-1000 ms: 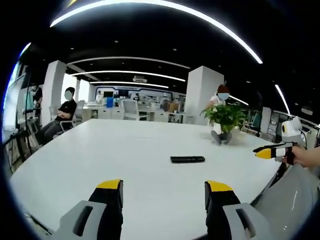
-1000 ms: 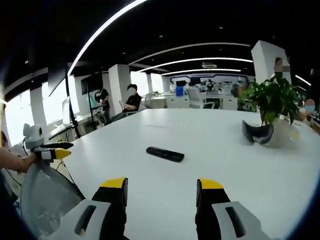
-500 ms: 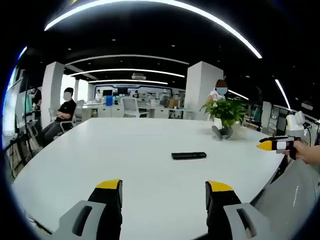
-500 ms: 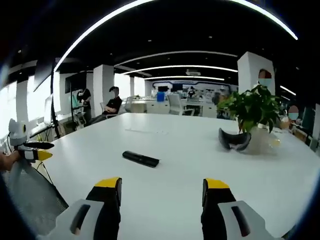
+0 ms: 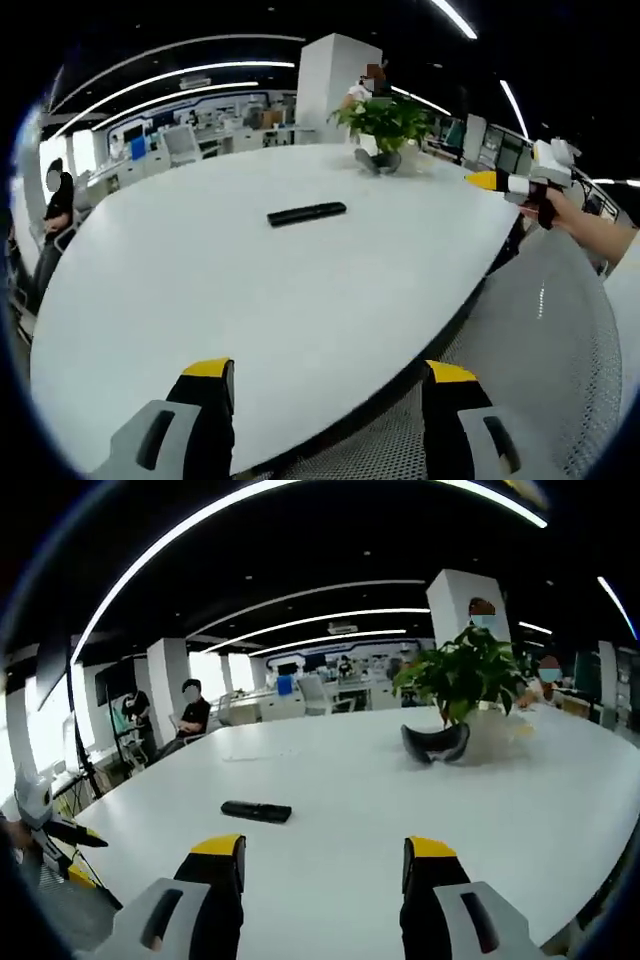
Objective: Press the specified remote control buttons in sequence, fully releasing each button before pressing the next.
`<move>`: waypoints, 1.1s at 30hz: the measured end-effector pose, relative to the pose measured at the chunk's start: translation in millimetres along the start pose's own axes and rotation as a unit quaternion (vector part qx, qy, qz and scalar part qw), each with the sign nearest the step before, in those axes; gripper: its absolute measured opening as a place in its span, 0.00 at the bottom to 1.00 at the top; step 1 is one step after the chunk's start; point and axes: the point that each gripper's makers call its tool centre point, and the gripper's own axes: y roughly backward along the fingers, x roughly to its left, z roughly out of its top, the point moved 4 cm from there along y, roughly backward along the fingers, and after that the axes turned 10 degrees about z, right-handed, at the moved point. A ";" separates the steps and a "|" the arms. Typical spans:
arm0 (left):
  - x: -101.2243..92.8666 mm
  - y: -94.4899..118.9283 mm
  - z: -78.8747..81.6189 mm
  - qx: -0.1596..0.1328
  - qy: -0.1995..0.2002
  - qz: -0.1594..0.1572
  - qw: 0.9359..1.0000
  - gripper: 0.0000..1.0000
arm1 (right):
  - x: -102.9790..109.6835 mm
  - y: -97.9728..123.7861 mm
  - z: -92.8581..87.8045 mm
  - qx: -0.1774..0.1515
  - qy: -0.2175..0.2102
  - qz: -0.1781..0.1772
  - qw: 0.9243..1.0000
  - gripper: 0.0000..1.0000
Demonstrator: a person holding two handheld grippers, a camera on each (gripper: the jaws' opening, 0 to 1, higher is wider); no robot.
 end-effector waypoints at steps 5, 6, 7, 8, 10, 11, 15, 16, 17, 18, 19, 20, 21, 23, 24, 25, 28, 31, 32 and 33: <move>-3.2 -10.2 11.9 0.022 -0.040 -0.024 0.999 0.82 | 3.5 -2.4 -1.1 0.012 0.015 0.004 1.000 0.62; -3.8 -14.8 17.6 0.023 -0.042 -0.029 0.998 0.82 | 4.6 -3.3 -2.1 0.016 0.017 0.009 1.000 0.62; -3.9 -18.2 21.5 0.026 -0.041 -0.031 0.998 0.82 | 5.5 -4.2 -2.7 0.019 0.018 0.014 1.000 0.62; -3.7 -22.0 25.8 0.027 -0.040 -0.033 0.998 0.82 | 7.1 -5.5 -3.7 0.024 0.022 0.018 0.999 0.62; -4.7 -31.3 35.2 0.023 -0.037 -0.046 0.998 0.82 | 8.7 -7.2 -4.4 0.031 0.030 0.023 0.999 0.62; -5.7 -37.7 39.6 0.023 -0.029 -0.057 0.998 0.82 | 9.6 -8.5 -4.4 0.035 0.035 0.026 0.998 0.62; -8.8 -58.2 48.7 0.025 0.027 -0.095 0.995 0.80 | 9.1 -10.8 -4.0 0.043 0.048 0.027 0.998 0.62; -9.7 -63.5 53.7 0.018 0.049 -0.101 0.993 0.80 | 8.8 -10.7 -3.9 0.043 0.050 0.025 0.998 0.62; -9.9 -68.1 56.8 0.019 0.065 -0.107 0.992 0.79 | 8.8 -10.4 -4.9 0.044 0.050 0.024 0.997 0.62; -8.8 -70.5 58.4 0.018 0.063 -0.109 0.992 0.79 | 8.6 -10.3 -5.8 0.046 0.049 0.023 0.997 0.61; -8.0 -72.6 60.0 0.017 0.061 -0.109 0.992 0.79 | 8.3 -10.4 -6.6 0.047 0.047 0.022 0.998 0.60; -7.6 -75.3 61.4 0.018 0.057 -0.112 0.992 0.78 | 8.4 -10.9 -7.1 0.046 0.043 0.022 0.998 0.60; -6.8 -77.0 62.0 0.019 0.054 -0.114 0.992 0.78 | 8.7 -11.0 -6.7 0.046 0.045 0.024 0.998 0.60; -5.3 -81.1 65.7 0.023 0.050 -0.123 0.991 0.77 | 10.7 -11.0 -2.9 0.034 0.052 0.029 0.998 0.59; -3.5 -83.8 67.3 0.023 0.053 -0.127 0.990 0.77 | 11.9 -11.5 -2.2 0.030 0.050 0.033 0.998 0.59; -1.5 -86.9 69.0 0.026 0.059 -0.131 0.989 0.77 | 11.8 -11.6 -2.9 0.032 0.049 0.033 0.998 0.57; 5.5 -95.1 75.8 0.034 0.046 -0.132 0.990 0.77 | 11.4 -12.7 -7.3 0.050 0.055 0.032 0.997 0.55; 12.7 -107.2 84.8 0.034 0.007 -0.134 0.990 0.76 | 12.7 -12.7 -6.1 0.045 0.052 0.037 0.997 0.56; 12.5 -110.8 86.9 0.036 0.002 -0.136 0.990 0.76 | 12.5 -12.6 -6.2 0.045 0.051 0.037 0.997 0.55; 13.0 -116.0 89.8 0.040 -0.010 -0.138 0.990 0.76 | 12.3 -12.5 -7.2 0.048 0.049 0.036 0.997 0.54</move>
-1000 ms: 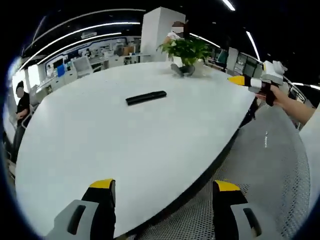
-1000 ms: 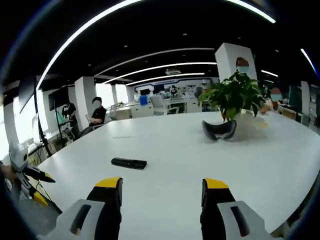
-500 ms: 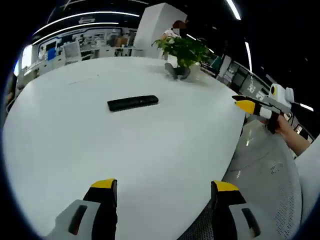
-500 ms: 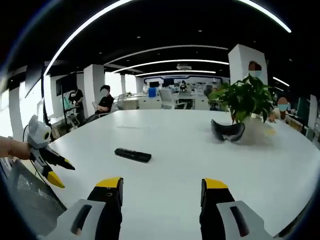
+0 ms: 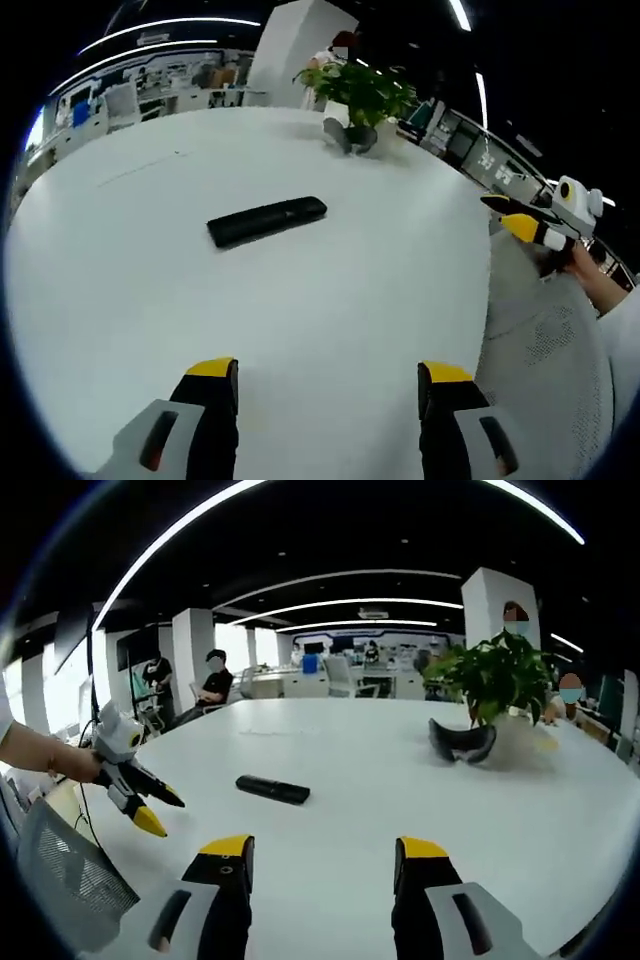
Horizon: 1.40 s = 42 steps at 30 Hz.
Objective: Press the specified remote control buttons in sequence, fully releasing each button before pressing the next.
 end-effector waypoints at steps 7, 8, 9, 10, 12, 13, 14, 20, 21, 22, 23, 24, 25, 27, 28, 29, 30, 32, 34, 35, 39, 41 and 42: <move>16.1 -24.2 29.3 -0.022 -0.028 -0.007 0.999 0.70 | 0.3 -2.0 -3.7 0.012 -0.011 0.004 1.000 0.52; 19.2 -28.1 34.8 -0.024 -0.042 -0.003 0.999 0.70 | 1.7 -2.8 -3.8 0.014 -0.011 0.008 1.000 0.52; 22.3 -31.0 38.4 -0.026 -0.062 0.000 0.998 0.71 | 3.0 -3.6 -3.9 0.016 -0.009 0.012 1.000 0.52; 26.1 -34.9 41.0 -0.017 -0.085 0.004 0.996 0.71 | 3.5 -4.2 -4.2 0.018 -0.007 0.013 1.000 0.52; 33.4 -41.4 42.8 0.003 -0.111 0.011 0.994 0.71 | 4.7 -5.7 -5.5 0.025 -0.003 0.016 1.000 0.51; 35.7 -43.8 44.1 0.007 -0.115 0.012 0.993 0.71 | 5.0 -6.1 -6.1 0.027 -0.003 0.018 0.999 0.51; 36.9 -46.9 47.9 0.007 -0.109 0.011 0.994 0.72 | 5.2 -6.6 -6.9 0.030 -0.003 0.019 0.999 0.50; 49.1 -56.4 60.2 0.035 -0.199 0.015 0.979 0.72 | 4.7 -6.7 -8.9 0.036 -0.007 0.020 0.999 0.49; 50.6 -57.5 61.3 0.042 -0.208 0.016 0.977 0.71 | 4.6 -6.9 -9.1 0.037 -0.007 0.020 0.999 0.49; 52.4 -59.3 63.3 0.053 -0.216 0.015 0.975 0.71 | 5.0 -7.1 -9.5 0.039 -0.008 0.022 0.999 0.49; 52.8 -60.9 66.0 0.054 -0.219 0.014 0.974 0.71 | 5.3 -7.2 -9.8 0.040 -0.007 0.022 0.999 0.49; 53.7 -62.6 69.8 0.056 -0.225 0.013 0.973 0.71 | 5.3 -7.3 -10.0 0.041 -0.006 0.023 0.999 0.48; 55.6 -64.2 72.9 0.057 -0.228 0.013 0.972 0.71 | 5.4 -7.5 -10.2 0.042 -0.005 0.023 0.999 0.48; 57.5 -66.8 79.2 0.057 -0.233 0.013 0.971 0.71 | 5.8 -7.7 -10.6 0.044 -0.005 0.025 0.999 0.48; 57.9 -68.5 84.1 0.057 -0.235 0.012 0.970 0.71 | 5.9 -7.9 -10.8 0.045 -0.005 0.025 0.999 0.48; 60.6 -71.8 88.7 0.057 -0.235 0.012 0.970 0.71 | 5.8 -7.9 -10.9 0.045 -0.005 0.025 0.999 0.48; 61.6 -74.3 91.7 0.057 -0.235 0.011 0.970 0.71 | 5.6 -8.1 -11.1 0.045 -0.006 0.026 0.999 0.47; 61.1 -79.9 98.5 0.057 -0.229 0.006 0.972 0.70 | 5.5 -8.2 -11.5 0.046 -0.008 0.026 0.999 0.47; 59.8 -85.4 102.1 0.065 -0.233 0.003 0.970 0.68 | 5.4 -8.3 -12.4 0.047 -0.009 0.027 0.998 0.47; 61.4 -87.4 102.8 0.072 -0.244 0.007 0.967 0.66 | 5.2 -8.3 -12.7 0.048 -0.009 0.027 0.998 0.46; 58.7 -96.3 106.4 0.090 -0.278 -0.004 0.956 0.56 | 4.8 -8.0 -13.0 0.047 -0.012 0.026 0.998 0.46; 57.2 -98.8 106.0 0.103 -0.308 -0.017 0.946 0.52 | 4.7 -8.2 -13.6 0.048 -0.014 0.027 0.998 0.45; 57.6 -100.1 106.3 0.106 -0.323 -0.017 0.940 0.51 | 4.7 -8.3 -13.9 0.049 -0.014 0.028 0.998 0.45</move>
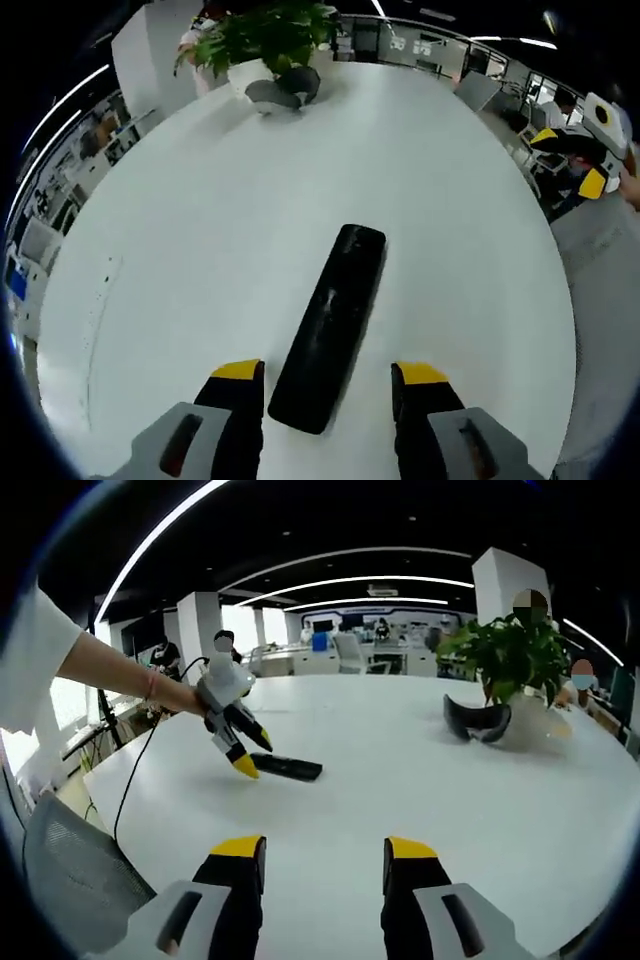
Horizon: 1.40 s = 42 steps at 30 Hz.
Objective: Press the specified remote control buttons in sequence, fully releasing each button before pressing the next.
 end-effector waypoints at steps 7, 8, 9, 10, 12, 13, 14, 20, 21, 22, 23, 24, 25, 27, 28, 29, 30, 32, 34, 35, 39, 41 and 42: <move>-4.3 -0.3 6.6 0.021 -0.029 -0.032 0.999 0.41 | 0.0 -1.1 -0.8 0.002 0.000 0.002 1.000 0.43; -8.5 0.5 6.0 0.028 -0.026 -0.042 0.998 0.38 | -0.1 -1.0 -0.7 0.002 0.000 0.002 1.000 0.43; -7.5 0.1 6.6 0.024 -0.036 -0.039 0.998 0.34 | -0.3 -1.0 -0.7 0.002 0.000 0.002 1.000 0.43; -8.8 0.8 6.0 0.025 -0.043 -0.035 0.998 0.29 | -0.2 -1.0 -0.9 0.002 0.000 0.002 1.000 0.43; -8.3 0.2 3.5 0.027 -0.047 -0.033 0.998 0.24 | -0.3 -0.8 -0.8 0.002 -0.001 0.002 1.000 0.42; -7.9 -0.6 3.6 0.029 -0.041 -0.031 0.998 0.24 | -0.1 -0.7 -0.5 0.000 -0.001 0.003 1.000 0.42; -9.5 -0.1 2.8 0.034 -0.032 -0.031 0.998 0.24 | 0.0 -0.7 -0.3 -0.001 -0.001 0.003 1.000 0.42; -20.5 3.6 -0.7 0.041 -0.054 -0.033 0.997 0.23 | 2.1 -0.8 0.1 0.001 0.005 0.007 1.000 0.42; -22.7 4.3 -1.7 0.043 -0.054 -0.035 0.997 0.23 | 2.4 -0.8 0.3 0.001 0.005 0.008 1.000 0.41; -24.3 4.8 -2.3 0.044 -0.054 -0.036 0.997 0.23 | 2.6 -0.8 0.4 0.001 0.005 0.008 1.000 0.41; -26.2 5.4 -3.2 0.046 -0.053 -0.036 0.997 0.23 | 2.9 -0.7 0.5 0.000 0.005 0.008 1.000 0.41; -27.7 5.7 -3.7 0.047 -0.052 -0.036 0.997 0.23 | 2.9 -0.8 0.6 0.000 0.006 0.009 1.000 0.41; -28.9 6.3 -4.1 0.047 -0.052 -0.036 0.997 0.23 | 3.0 -0.8 0.4 0.000 0.006 0.009 1.000 0.41; -32.0 7.0 -5.1 0.048 -0.053 -0.036 0.997 0.23 | 2.9 -0.7 0.0 0.002 0.008 0.009 1.000 0.41; -33.5 7.3 -5.4 0.048 -0.053 -0.036 0.997 0.23 | 2.8 -0.7 -0.1 0.003 0.008 0.008 1.000 0.41; -34.5 7.7 -5.8 0.048 -0.053 -0.036 0.997 0.23 | 2.8 -0.6 -0.1 0.003 0.009 0.008 1.000 0.41; -36.8 8.6 -6.6 0.047 -0.053 -0.036 0.997 0.23 | 2.7 -0.6 -0.1 0.004 0.009 0.008 1.000 0.40; -40.8 9.7 -7.7 0.045 -0.059 -0.036 0.997 0.23 | 2.6 -0.4 -0.3 0.005 0.010 0.008 1.000 0.40; -46.0 11.1 -8.9 0.046 -0.063 -0.037 0.996 0.23 | 2.5 -0.1 0.1 0.004 0.011 0.007 1.000 0.40; -47.2 11.7 -9.1 0.046 -0.064 -0.037 0.996 0.23 | 2.4 0.0 0.1 0.004 0.011 0.007 1.000 0.40; -53.7 14.6 -11.5 0.041 -0.053 -0.032 0.997 0.23 | 1.6 0.9 -0.1 0.003 0.012 0.003 1.000 0.39; -57.4 16.2 -12.6 0.039 -0.049 -0.031 0.998 0.23 | 1.4 1.4 0.1 0.001 0.010 0.002 1.000 0.39; -59.0 16.7 -12.9 0.039 -0.048 -0.030 0.998 0.23 | 1.3 1.5 0.1 0.001 0.010 0.002 1.000 0.39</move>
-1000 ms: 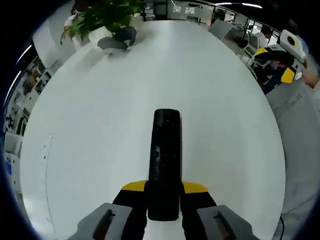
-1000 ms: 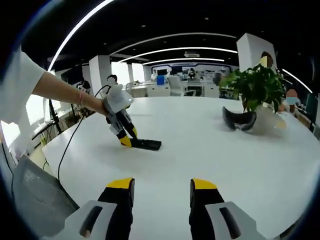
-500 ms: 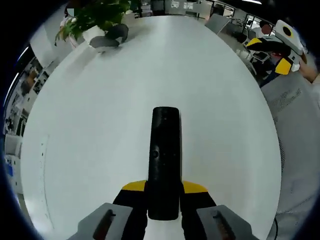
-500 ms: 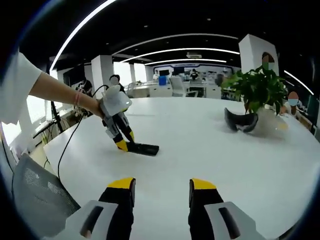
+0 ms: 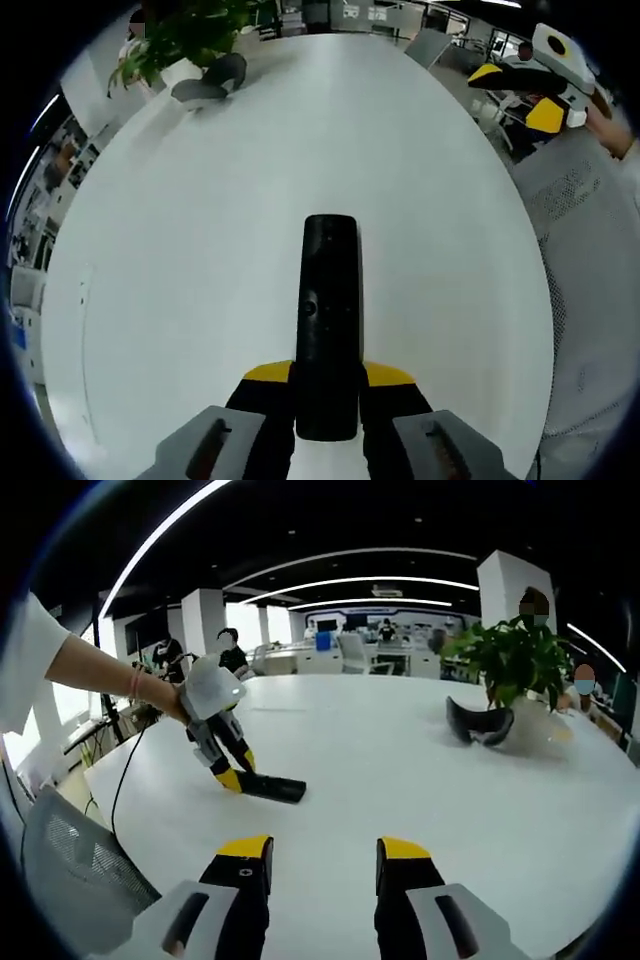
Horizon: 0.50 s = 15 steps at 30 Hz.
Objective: Press the specified remote control buttons in sequence, fully releasing each button before pressing the next.
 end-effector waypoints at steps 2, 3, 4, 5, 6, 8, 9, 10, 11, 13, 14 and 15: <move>-2.6 0.7 -0.4 0.003 0.002 0.001 1.000 0.23 | 0.2 0.1 -0.1 0.000 0.000 0.000 1.000 0.39; -5.7 1.1 -0.2 0.007 -0.003 0.003 1.000 0.23 | 0.2 0.1 -0.2 0.001 0.001 0.000 1.000 0.39; -7.8 1.4 0.0 0.010 -0.005 0.002 1.000 0.23 | 0.3 0.0 -0.1 0.001 0.001 0.000 1.000 0.39; -10.3 1.7 0.1 0.013 -0.008 0.003 1.000 0.23 | 0.6 -0.1 0.0 0.001 0.002 0.000 1.000 0.38; -11.9 2.0 0.0 0.016 -0.009 0.003 1.000 0.23 | 0.6 -0.2 -0.1 0.001 0.003 0.001 1.000 0.38; -15.6 2.9 0.0 0.020 -0.013 0.002 1.000 0.23 | 0.9 0.0 -0.3 0.002 0.004 0.001 1.000 0.37; -17.5 3.3 -0.1 0.022 -0.014 0.001 1.000 0.23 | 0.9 -0.1 -0.2 0.002 0.004 0.001 1.000 0.37; -19.1 3.9 -0.4 0.023 -0.015 0.000 1.000 0.23 | 0.9 -0.3 -0.2 0.002 0.004 0.002 1.000 0.37; -21.3 4.4 -0.8 0.024 -0.016 -0.001 1.000 0.23 | 1.1 -0.5 -0.2 0.001 0.003 0.003 1.000 0.37; -24.4 5.2 -1.4 0.025 -0.017 -0.001 1.000 0.23 | 1.6 -0.6 -0.7 0.003 0.004 0.004 1.000 0.37; -26.6 5.9 -1.9 0.025 -0.016 -0.001 1.000 0.23 | 1.9 -0.8 -0.8 0.004 0.005 0.004 1.000 0.37; -27.6 6.1 -2.1 0.025 -0.015 -0.001 1.000 0.23 | 2.1 -0.9 -0.7 0.004 0.005 0.004 1.000 0.37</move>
